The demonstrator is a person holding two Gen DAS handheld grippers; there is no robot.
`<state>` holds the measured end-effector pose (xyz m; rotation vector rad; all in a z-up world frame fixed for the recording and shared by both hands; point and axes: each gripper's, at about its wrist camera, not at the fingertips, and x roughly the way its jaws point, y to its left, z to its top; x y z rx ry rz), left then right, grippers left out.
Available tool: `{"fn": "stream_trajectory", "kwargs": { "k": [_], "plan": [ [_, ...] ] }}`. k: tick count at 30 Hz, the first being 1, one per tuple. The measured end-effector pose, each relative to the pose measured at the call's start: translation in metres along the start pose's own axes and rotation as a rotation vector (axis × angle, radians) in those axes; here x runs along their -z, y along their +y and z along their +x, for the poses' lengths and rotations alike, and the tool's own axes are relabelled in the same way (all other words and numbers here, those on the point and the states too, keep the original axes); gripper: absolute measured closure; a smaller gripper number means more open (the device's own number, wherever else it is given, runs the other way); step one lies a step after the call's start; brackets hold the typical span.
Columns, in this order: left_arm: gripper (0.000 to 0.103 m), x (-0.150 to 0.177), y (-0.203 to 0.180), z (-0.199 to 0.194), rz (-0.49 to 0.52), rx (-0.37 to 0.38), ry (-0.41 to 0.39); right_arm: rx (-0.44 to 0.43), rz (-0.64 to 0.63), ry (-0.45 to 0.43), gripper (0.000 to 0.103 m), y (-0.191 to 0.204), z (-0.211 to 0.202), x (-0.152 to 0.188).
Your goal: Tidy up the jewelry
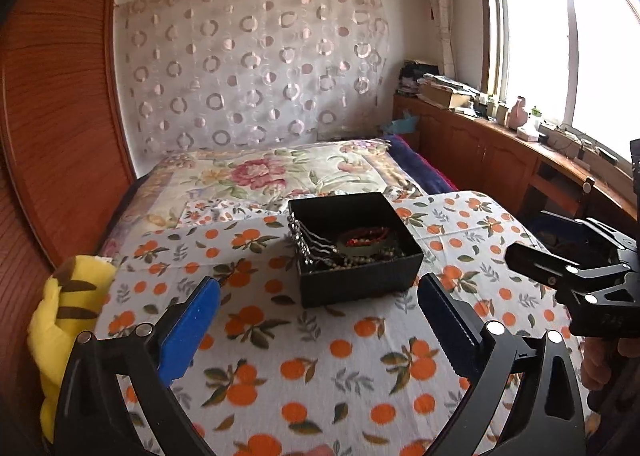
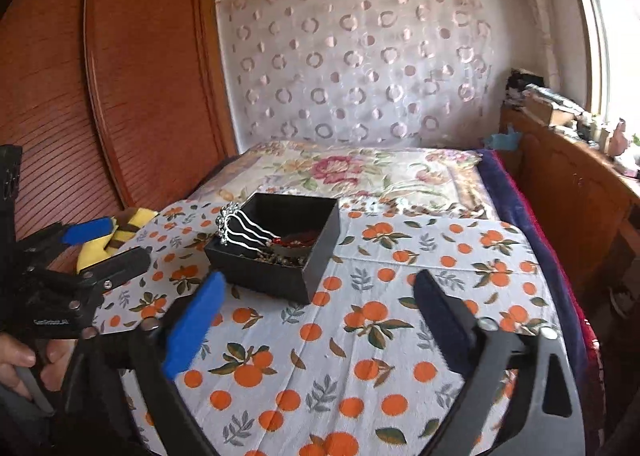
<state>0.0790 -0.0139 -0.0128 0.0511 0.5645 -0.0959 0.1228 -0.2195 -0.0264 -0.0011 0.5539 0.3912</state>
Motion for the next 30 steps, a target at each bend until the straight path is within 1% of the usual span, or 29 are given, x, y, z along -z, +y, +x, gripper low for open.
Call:
{"fn": "stream_trajectory", "kwargs": {
  "k": [3, 6, 12, 15, 30],
  "plan": [
    [0.008, 0.004, 0.003, -0.01, -0.022, -0.005, -0.004, 0.039, -0.001, -0.011, 0.003, 0.004, -0.01, 0.006],
    [0.008, 0.006, 0.004, -0.014, -0.038, -0.001, -0.003, 0.047, 0.008, -0.011, 0.003, 0.004, -0.016, 0.01],
    [0.008, 0.014, 0.006, -0.017, -0.043, -0.012, 0.005, 0.053, 0.01, -0.032, 0.003, 0.008, -0.023, 0.012],
    [0.008, 0.017, 0.006, -0.018, -0.039, -0.033, -0.005, 0.06, 0.009, -0.036, 0.003, 0.009, -0.024, 0.013],
    [0.008, 0.019, 0.008, -0.019, -0.042, -0.033, -0.007, 0.068, 0.014, -0.039, 0.003, 0.008, -0.024, 0.015]
  ]
}}
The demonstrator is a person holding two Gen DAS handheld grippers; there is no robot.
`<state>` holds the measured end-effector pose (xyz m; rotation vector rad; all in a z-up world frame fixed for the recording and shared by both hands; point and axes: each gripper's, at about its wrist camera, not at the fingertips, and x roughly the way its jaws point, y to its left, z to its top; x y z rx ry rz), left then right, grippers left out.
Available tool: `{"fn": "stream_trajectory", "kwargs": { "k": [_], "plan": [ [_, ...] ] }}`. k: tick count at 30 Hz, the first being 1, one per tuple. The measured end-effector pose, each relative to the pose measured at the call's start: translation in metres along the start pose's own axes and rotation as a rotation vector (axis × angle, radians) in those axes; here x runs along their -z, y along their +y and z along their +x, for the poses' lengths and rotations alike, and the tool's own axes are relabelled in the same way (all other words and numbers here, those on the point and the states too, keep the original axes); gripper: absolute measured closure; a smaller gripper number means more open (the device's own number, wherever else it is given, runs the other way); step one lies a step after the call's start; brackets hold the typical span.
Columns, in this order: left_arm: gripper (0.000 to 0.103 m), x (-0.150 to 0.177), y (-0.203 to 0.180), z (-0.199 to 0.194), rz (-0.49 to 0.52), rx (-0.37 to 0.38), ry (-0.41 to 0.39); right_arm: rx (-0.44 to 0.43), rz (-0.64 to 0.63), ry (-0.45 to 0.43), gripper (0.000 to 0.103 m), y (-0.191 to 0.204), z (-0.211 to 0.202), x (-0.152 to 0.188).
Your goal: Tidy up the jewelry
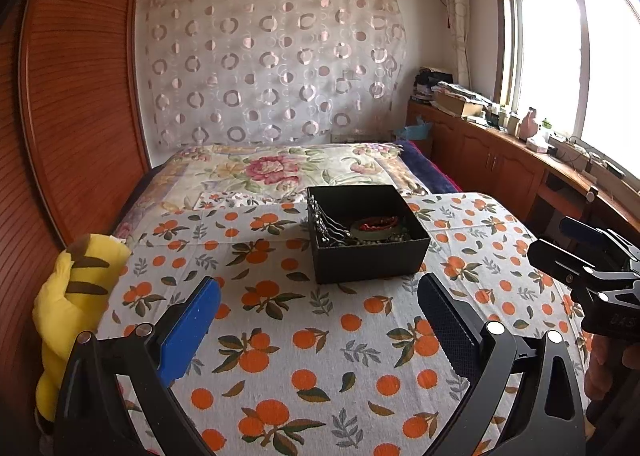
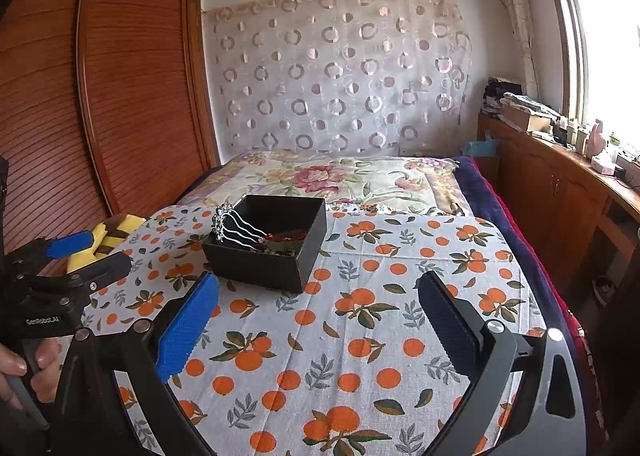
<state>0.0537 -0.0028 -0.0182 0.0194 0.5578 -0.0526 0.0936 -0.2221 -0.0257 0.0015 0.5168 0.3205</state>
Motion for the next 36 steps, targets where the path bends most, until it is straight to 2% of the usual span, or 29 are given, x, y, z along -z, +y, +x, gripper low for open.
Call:
{"fn": "stream_trajectory", "kwargs": {
  "k": [36],
  "plan": [
    [0.008, -0.008, -0.013, -0.017, -0.002, 0.004, -0.042, 0.012, 0.003, -0.012, 0.003, 0.001, -0.003, -0.001]
  ]
}}
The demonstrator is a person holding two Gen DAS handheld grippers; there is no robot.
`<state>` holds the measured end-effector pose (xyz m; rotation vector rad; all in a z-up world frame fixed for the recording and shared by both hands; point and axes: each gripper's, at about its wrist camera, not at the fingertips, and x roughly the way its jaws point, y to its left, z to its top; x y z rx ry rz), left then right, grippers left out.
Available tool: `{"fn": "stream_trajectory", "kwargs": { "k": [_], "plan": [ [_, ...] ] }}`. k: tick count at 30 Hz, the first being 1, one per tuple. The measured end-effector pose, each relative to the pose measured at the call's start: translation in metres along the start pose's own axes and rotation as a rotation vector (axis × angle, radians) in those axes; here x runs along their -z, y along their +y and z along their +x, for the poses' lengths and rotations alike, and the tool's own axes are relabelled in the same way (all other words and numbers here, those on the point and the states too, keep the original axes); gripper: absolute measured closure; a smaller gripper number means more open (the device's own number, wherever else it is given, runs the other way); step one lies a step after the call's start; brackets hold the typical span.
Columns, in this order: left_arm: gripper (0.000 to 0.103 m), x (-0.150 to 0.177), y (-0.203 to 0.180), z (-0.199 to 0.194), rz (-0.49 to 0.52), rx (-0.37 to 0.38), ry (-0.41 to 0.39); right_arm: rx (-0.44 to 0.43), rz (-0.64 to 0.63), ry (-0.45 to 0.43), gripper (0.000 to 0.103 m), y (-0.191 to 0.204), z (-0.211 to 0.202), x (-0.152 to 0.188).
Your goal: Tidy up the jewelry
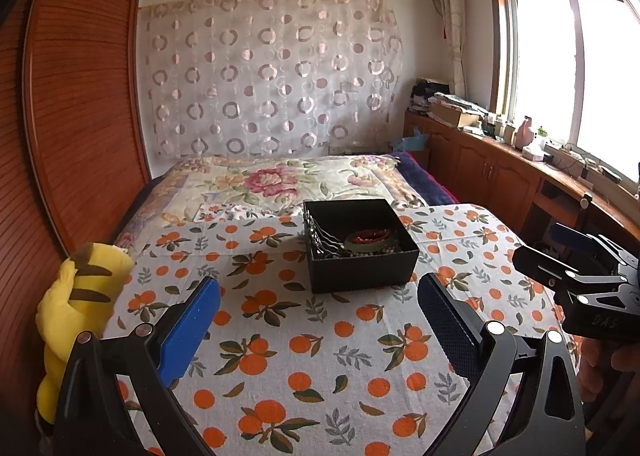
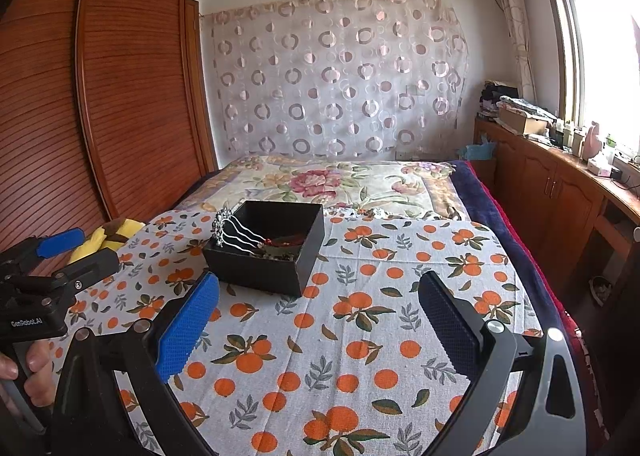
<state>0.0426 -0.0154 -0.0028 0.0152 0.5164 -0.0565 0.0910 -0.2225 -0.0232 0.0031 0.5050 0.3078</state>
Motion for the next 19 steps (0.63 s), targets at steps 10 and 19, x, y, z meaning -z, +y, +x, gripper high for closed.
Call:
{"fn": "stream_trajectory", "kwargs": {
  "k": [10, 19],
  "plan": [
    [0.008, 0.0005, 0.0024, -0.001, -0.001, 0.0, -0.001, -0.001, 0.002, -0.003, 0.003, 0.0003, -0.0015, -0.0013],
    [0.008, -0.0041, 0.0033, -0.0044, -0.015, -0.003, 0.0, 0.0, 0.002, -0.007, 0.003, 0.0017, -0.0032, -0.0031]
  ]
}}
